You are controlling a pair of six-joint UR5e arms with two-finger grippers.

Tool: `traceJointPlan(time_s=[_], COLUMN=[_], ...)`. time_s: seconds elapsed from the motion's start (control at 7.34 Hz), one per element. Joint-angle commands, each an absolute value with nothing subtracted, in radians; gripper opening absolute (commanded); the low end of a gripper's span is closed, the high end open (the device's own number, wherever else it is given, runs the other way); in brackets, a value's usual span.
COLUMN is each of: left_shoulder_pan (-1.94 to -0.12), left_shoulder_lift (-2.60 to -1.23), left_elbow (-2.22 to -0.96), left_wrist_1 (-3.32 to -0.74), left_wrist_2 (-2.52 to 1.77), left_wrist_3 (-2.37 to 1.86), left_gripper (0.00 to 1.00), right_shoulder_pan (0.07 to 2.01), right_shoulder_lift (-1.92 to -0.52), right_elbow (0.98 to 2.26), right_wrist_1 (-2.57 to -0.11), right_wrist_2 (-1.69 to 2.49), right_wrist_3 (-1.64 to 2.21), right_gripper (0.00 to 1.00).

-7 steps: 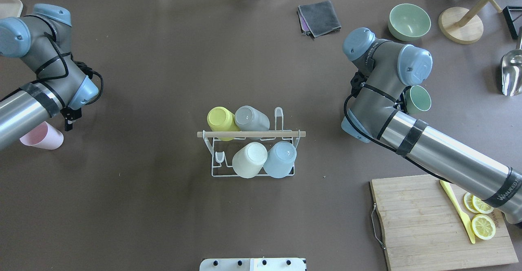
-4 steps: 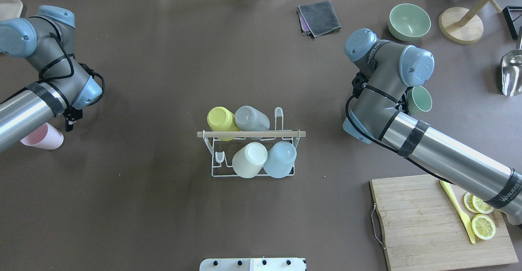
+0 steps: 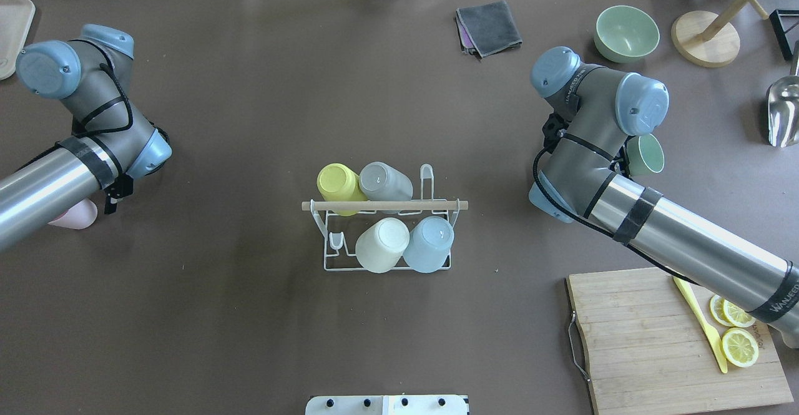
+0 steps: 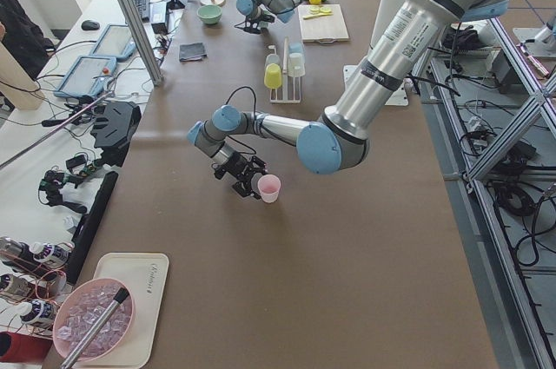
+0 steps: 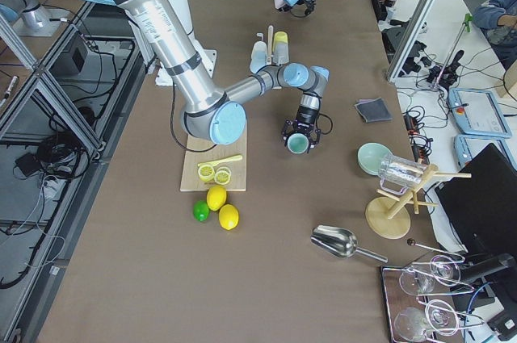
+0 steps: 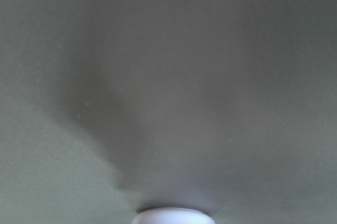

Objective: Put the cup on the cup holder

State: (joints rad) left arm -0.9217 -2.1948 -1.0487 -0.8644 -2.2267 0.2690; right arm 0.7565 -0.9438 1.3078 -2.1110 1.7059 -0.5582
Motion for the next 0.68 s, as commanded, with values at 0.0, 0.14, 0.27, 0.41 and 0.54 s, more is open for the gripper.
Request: traceJointPlan(time_s=[0.0, 0.14, 0.27, 0.41, 0.54], left_shoulder_pan=[-0.917, -0.917, -0.917, -0.922, -0.922], left_shoulder_lift=[-2.197, -2.197, -2.195, -2.194, -2.191], left_elbow=[-1.049, -1.049, -1.049, -1.049, -1.049], left_wrist_1=[-0.838, -0.838, -0.836, -0.836, -0.836], left_wrist_2=[-2.217, -2.217, -2.195, -2.189, -2.189], left_wrist_3=[0.278, 0.278, 0.279, 0.279, 0.279], left_gripper=[0.98, 0.98, 0.98, 0.98, 0.98], right_shoulder_pan=[0.755, 0.753, 0.753, 0.753, 0.750], right_shoulder_lift=[-0.948, -0.950, -0.954, -0.957, -0.959], right_elbow=[1.313, 1.313, 1.315, 1.322, 1.327], right_wrist_1=[-2.108, -2.106, -2.105, -2.105, -2.105], right_wrist_2=[1.704, 1.704, 1.704, 1.697, 1.697], right_wrist_3=[-0.558, -0.557, -0.557, -0.557, -0.557], right_gripper=[0.97, 0.94, 0.90, 0.89, 0.88])
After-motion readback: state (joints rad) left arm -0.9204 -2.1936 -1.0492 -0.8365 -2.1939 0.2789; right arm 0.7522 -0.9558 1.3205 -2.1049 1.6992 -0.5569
